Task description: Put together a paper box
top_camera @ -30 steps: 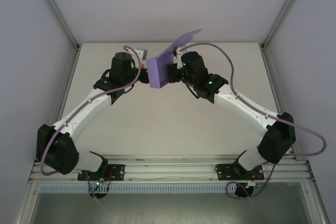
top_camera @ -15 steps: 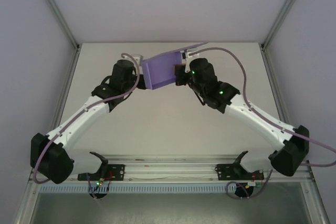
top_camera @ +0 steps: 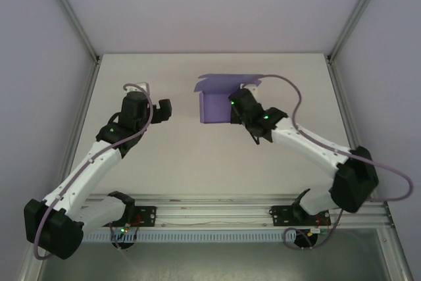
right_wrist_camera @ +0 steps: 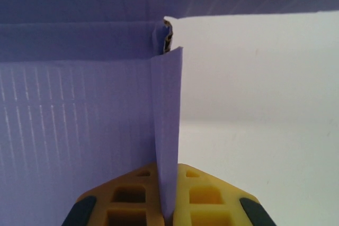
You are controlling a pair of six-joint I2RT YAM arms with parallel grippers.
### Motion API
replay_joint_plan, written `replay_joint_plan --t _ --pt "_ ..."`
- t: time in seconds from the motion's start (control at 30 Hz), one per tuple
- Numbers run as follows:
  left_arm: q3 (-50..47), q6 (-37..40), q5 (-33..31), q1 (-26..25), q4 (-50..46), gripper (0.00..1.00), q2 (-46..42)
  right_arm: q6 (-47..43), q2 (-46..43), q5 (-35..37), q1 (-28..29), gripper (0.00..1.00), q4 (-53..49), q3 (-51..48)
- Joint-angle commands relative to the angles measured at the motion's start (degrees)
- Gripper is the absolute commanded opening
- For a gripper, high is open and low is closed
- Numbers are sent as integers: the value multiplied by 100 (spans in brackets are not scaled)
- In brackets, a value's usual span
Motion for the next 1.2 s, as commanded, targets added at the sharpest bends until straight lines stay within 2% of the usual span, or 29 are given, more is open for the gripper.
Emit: replay_joint_plan --t 0.0,0.27,0.57,0.67,0.87,1.03,1.17 --pt "-85 -75 -160 -4 -245 100 -127 384 505 -178 -5 0 -251 -64" --pt "-436 -137 53 0 -2 100 -403 741 1779 -451 -32 0 -522 125" --pt "-580 -114 249 -2 130 100 -453 838 2091 -448 -67 7 -737 114" --pt "-556 -73 249 0 129 100 -473 857 2064 -320 -65 17 -777 99" --pt "-566 -31 316 1 151 100 -484 831 2008 -272 -73 27 -830 133" --pt "-546 -29 434 1 201 100 -465 792 1881 -300 -92 42 -871 259" --pt "-462 57 623 0 255 100 -354 794 1704 -254 -109 51 -898 336"
